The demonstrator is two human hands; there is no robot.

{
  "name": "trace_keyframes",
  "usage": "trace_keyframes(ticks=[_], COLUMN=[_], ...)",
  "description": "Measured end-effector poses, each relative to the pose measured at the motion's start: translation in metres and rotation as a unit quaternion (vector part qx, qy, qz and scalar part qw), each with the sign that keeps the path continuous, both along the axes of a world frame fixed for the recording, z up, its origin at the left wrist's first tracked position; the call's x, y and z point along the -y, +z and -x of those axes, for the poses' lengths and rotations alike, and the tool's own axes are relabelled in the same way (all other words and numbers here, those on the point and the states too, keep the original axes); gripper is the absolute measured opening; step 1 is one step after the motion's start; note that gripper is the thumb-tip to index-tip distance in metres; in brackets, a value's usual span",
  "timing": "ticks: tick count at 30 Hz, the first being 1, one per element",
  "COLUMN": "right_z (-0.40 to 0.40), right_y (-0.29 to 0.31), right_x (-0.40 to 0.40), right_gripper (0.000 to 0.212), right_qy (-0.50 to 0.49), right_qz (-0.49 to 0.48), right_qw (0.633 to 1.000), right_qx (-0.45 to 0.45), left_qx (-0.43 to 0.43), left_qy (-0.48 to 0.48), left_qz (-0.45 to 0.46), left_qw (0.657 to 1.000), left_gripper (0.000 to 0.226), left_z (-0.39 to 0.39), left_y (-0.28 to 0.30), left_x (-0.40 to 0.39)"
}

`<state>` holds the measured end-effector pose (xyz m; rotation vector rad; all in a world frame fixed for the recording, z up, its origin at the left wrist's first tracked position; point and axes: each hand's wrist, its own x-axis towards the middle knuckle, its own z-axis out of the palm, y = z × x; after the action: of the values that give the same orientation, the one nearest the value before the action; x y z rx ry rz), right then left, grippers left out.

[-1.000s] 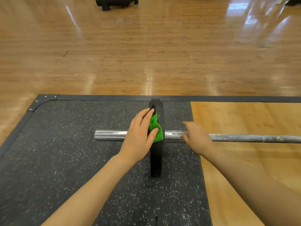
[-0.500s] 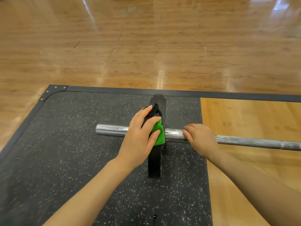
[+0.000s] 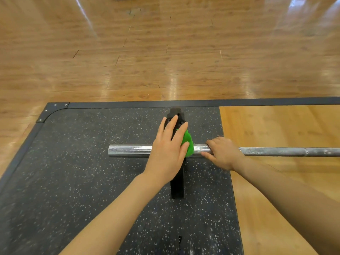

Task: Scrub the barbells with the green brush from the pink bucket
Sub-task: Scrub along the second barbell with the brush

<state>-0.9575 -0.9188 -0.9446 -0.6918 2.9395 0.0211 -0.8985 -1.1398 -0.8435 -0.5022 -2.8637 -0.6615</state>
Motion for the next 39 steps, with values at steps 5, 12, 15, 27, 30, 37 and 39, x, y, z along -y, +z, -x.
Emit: trace_keyframes(ticks=[5, 12, 15, 27, 30, 37, 39], right_z=[-0.004, -0.006, -0.008, -0.020, -0.024, -0.025, -0.020], right_y=[-0.001, 0.004, 0.005, 0.008, 0.008, 0.012, 0.013], right_x=[0.000, 0.001, 0.001, 0.003, 0.004, 0.017, 0.017], right_gripper=[0.066, 0.067, 0.063, 0.082, 0.085, 0.098, 0.095], right_qy=[-0.001, 0.003, 0.011, -0.006, -0.016, -0.119, -0.122], right_qz=[-0.021, -0.026, -0.019, -0.012, -0.009, 0.024, 0.022], right_qw=[1.000, 1.000, 1.000, 1.000, 1.000, 0.992, 0.992], right_qx=[0.005, 0.016, 0.012, 0.015, 0.018, 0.027, 0.015], left_qx=[0.012, 0.080, 0.058, 0.071, 0.073, 0.029, 0.015], left_qy=[-0.021, 0.026, 0.009, 0.026, 0.029, 0.019, 0.016], left_qz=[0.025, -0.015, -0.019, 0.013, -0.015, -0.016, -0.008], left_qw=[0.999, 0.996, 0.998, 0.997, 0.997, 0.999, 1.000], left_gripper=[0.053, 0.046, 0.053, 0.044, 0.044, 0.054, 0.052], left_z=[0.004, 0.048, 0.024, 0.039, 0.031, -0.008, -0.018], left_y=[0.002, 0.010, 0.008, 0.011, 0.010, 0.006, 0.005], left_x=[0.006, -0.002, 0.000, -0.005, -0.005, -0.001, -0.001])
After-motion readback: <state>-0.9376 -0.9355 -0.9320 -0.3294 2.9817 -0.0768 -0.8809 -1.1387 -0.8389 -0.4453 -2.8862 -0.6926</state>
